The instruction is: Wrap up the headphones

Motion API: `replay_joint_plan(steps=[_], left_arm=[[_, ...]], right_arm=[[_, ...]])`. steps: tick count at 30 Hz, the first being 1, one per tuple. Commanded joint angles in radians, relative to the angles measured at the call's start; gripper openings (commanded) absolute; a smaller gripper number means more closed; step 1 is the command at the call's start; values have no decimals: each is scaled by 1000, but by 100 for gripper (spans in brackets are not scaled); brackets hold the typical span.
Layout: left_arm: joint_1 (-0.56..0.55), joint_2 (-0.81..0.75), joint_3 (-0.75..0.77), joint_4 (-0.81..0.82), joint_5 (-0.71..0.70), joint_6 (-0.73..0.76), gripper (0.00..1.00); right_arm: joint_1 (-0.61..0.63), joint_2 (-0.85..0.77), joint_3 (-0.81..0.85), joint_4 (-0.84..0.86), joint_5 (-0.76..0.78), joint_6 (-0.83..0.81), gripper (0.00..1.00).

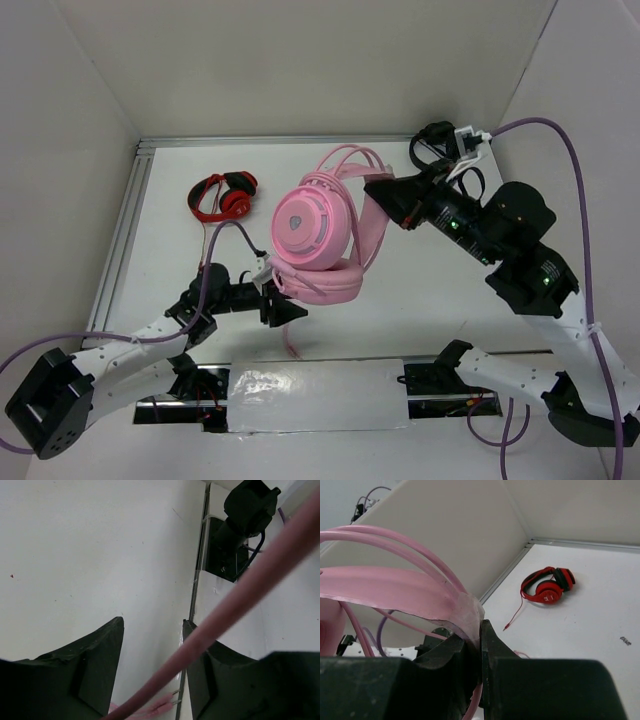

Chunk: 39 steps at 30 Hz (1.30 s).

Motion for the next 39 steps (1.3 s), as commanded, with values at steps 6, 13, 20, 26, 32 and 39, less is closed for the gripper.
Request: replay_joint_plan(steps=[6, 13, 20, 26, 32, 39], left_arm=[[-40, 19, -28, 129, 49, -37, 45], [-88, -53, -22, 15, -11, -30, 29], [-108, -139, -26, -75, -88, -85, 0], [-124, -78, 79, -165, -138, -163, 0], [-233, 77, 262, -308, -270, -211, 0], [-330, 102, 434, -652, -616, -234, 0]], right_arm=[[-7, 16, 178, 96, 155, 44, 0], [-21, 64, 279, 56, 311, 19, 0], [-69, 85, 243, 80, 512, 125, 0], [-78, 136, 136, 113, 566, 332, 0], [-76, 277, 118, 16, 800, 567, 0], [-73, 424, 148, -1, 1155, 299, 0]])
